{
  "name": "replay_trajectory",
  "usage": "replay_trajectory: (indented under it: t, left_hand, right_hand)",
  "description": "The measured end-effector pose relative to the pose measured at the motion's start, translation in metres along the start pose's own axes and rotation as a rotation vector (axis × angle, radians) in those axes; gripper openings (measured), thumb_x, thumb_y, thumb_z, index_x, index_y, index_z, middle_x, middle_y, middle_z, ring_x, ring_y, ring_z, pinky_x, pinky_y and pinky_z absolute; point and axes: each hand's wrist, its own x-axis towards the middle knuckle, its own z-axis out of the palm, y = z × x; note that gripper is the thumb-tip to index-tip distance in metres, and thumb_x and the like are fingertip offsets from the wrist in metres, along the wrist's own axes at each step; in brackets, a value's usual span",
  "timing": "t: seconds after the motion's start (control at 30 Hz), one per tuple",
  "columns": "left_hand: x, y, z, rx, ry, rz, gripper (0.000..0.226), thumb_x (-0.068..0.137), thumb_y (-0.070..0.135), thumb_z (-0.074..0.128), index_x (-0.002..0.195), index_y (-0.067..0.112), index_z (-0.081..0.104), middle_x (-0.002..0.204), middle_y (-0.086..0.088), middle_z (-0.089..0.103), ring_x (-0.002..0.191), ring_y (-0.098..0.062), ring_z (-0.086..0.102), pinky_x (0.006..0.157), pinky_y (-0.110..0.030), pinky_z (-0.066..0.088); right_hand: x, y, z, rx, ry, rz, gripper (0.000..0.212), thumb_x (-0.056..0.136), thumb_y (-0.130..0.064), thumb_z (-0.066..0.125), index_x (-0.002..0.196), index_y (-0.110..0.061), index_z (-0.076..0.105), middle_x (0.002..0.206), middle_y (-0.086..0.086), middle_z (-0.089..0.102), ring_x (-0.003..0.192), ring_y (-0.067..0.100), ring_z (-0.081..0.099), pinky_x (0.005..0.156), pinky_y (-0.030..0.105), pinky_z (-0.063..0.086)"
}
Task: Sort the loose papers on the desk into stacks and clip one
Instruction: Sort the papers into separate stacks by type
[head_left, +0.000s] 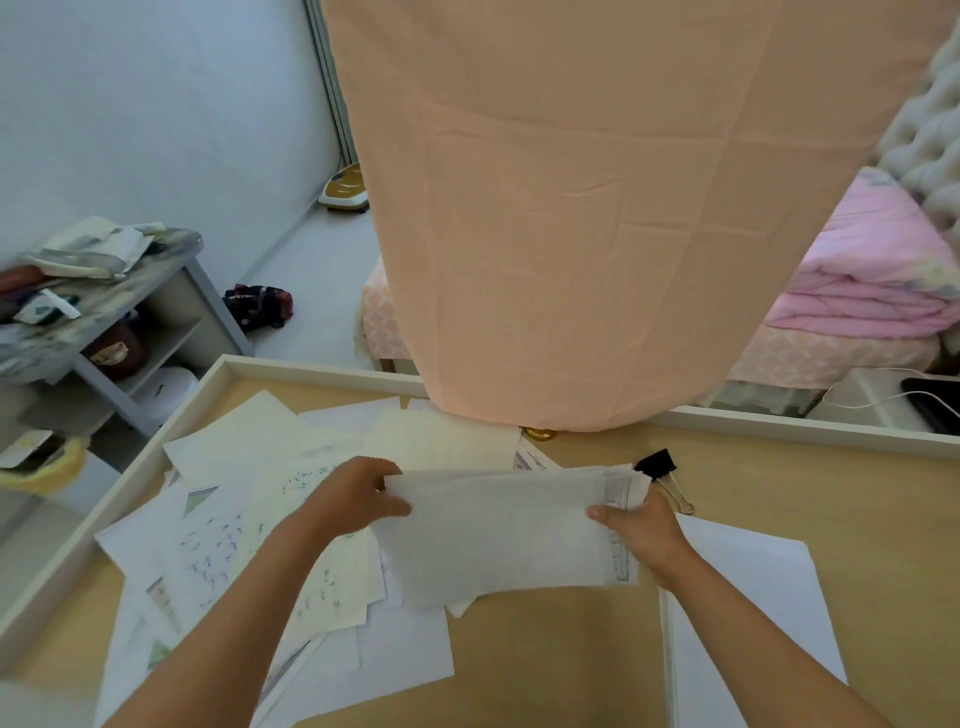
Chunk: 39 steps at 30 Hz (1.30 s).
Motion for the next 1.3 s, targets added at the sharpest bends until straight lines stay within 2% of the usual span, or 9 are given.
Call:
replay_trajectory:
  t: [0.13, 0.43, 0.6, 0.77, 0.9, 0.97, 1.1, 1.2, 1.3]
  left_hand:
    - [-0.031, 0.000, 0.028, -0.790, 0.224, -0.102, 0.033, 0.068, 0.017, 0.088, 0.095, 0.019, 0.069, 0.092, -0.003, 0.072, 0.084, -0.022, 0.070, 0.068, -0.031, 0.057]
    - [-0.056, 0.008, 0.080, -0.822, 0.403, -0.144, 0.048, 0.064, 0.027, 0.086, 0.102, 0.033, 0.058, 0.108, 0.000, 0.058, 0.094, -0.023, 0.059, 0.075, -0.039, 0.058]
    - [-0.060, 0.015, 0.084, -0.823, 0.544, -0.099, 0.026, 0.072, 0.033, 0.077, 0.091, 0.028, 0.061, 0.096, 0.009, 0.063, 0.092, -0.016, 0.058, 0.075, -0.032, 0.051]
    - [-0.063, 0.005, 0.066, -0.601, 0.518, 0.016, 0.018, 0.086, 0.012, 0.064, 0.081, 0.029, 0.067, 0.087, 0.018, 0.067, 0.087, -0.005, 0.060, 0.075, -0.028, 0.046]
    - [-0.056, 0.005, 0.039, 0.205, 0.553, 0.341, 0.025, 0.081, 0.056, 0.060, 0.079, 0.035, 0.074, 0.087, 0.020, 0.070, 0.086, -0.003, 0.063, 0.094, -0.041, 0.048]
    - [-0.049, 0.016, 0.034, 0.477, 0.537, 0.423, 0.037, 0.076, 0.067, 0.059, 0.073, 0.035, 0.077, 0.099, 0.016, 0.070, 0.103, -0.015, 0.062, 0.114, -0.055, 0.024]
    - [-0.035, 0.040, 0.038, 0.515, 0.215, 0.570, 0.049, 0.074, 0.068, 0.058, 0.110, 0.036, 0.067, 0.117, 0.015, 0.066, 0.115, -0.010, 0.058, 0.122, -0.045, 0.011]
    - [-0.033, 0.052, 0.047, 0.404, 0.170, 0.663, 0.039, 0.084, 0.042, 0.062, 0.119, 0.026, 0.060, 0.102, 0.006, 0.069, 0.096, -0.018, 0.063, 0.099, -0.032, 0.041]
    - [-0.033, 0.048, 0.041, 0.145, 0.198, 0.597, 0.016, 0.092, 0.030, 0.058, 0.105, 0.021, 0.061, 0.087, 0.003, 0.067, 0.080, -0.019, 0.062, 0.067, -0.027, 0.040]
  right_hand:
    - [-0.004, 0.009, 0.000, 0.025, -0.088, 0.007, 0.038, 0.077, 0.000, 0.078, 0.108, -0.019, 0.068, 0.104, 0.001, 0.075, 0.093, 0.015, 0.072, 0.073, 0.029, 0.058]
    - [-0.005, 0.026, 0.013, -0.135, -0.195, -0.060, 0.057, 0.073, -0.006, 0.082, 0.121, -0.027, 0.059, 0.111, -0.005, 0.070, 0.105, 0.010, 0.065, 0.081, 0.029, 0.057]
    - [-0.007, 0.029, 0.024, -0.127, -0.133, -0.059, 0.054, 0.077, -0.003, 0.073, 0.124, -0.023, 0.055, 0.113, -0.002, 0.067, 0.106, 0.016, 0.063, 0.089, 0.040, 0.055]
    - [-0.017, 0.038, 0.029, -0.194, -0.082, -0.033, 0.039, 0.081, -0.003, 0.068, 0.115, -0.021, 0.063, 0.109, -0.002, 0.069, 0.107, 0.019, 0.064, 0.089, 0.034, 0.053]
    - [-0.029, 0.024, 0.035, -0.164, -0.047, -0.033, 0.040, 0.084, -0.001, 0.065, 0.119, -0.020, 0.059, 0.110, -0.005, 0.065, 0.105, 0.015, 0.061, 0.087, 0.029, 0.048]
    - [-0.036, 0.019, 0.039, -0.179, -0.038, -0.042, 0.041, 0.085, -0.001, 0.064, 0.121, -0.019, 0.060, 0.113, -0.003, 0.066, 0.107, 0.017, 0.061, 0.084, 0.028, 0.049]
    - [-0.053, -0.003, 0.050, -0.193, -0.038, -0.114, 0.030, 0.089, 0.000, 0.060, 0.105, -0.025, 0.063, 0.103, -0.007, 0.067, 0.098, 0.013, 0.064, 0.073, 0.024, 0.052]
    - [-0.065, -0.027, 0.059, -0.213, 0.002, -0.223, 0.020, 0.089, -0.004, 0.062, 0.097, -0.022, 0.068, 0.095, -0.001, 0.070, 0.092, 0.018, 0.067, 0.076, 0.036, 0.056]
    - [-0.077, -0.049, 0.063, -0.221, 0.103, -0.309, 0.012, 0.087, -0.014, 0.070, 0.088, -0.026, 0.069, 0.088, -0.005, 0.070, 0.085, 0.016, 0.066, 0.073, 0.032, 0.053]
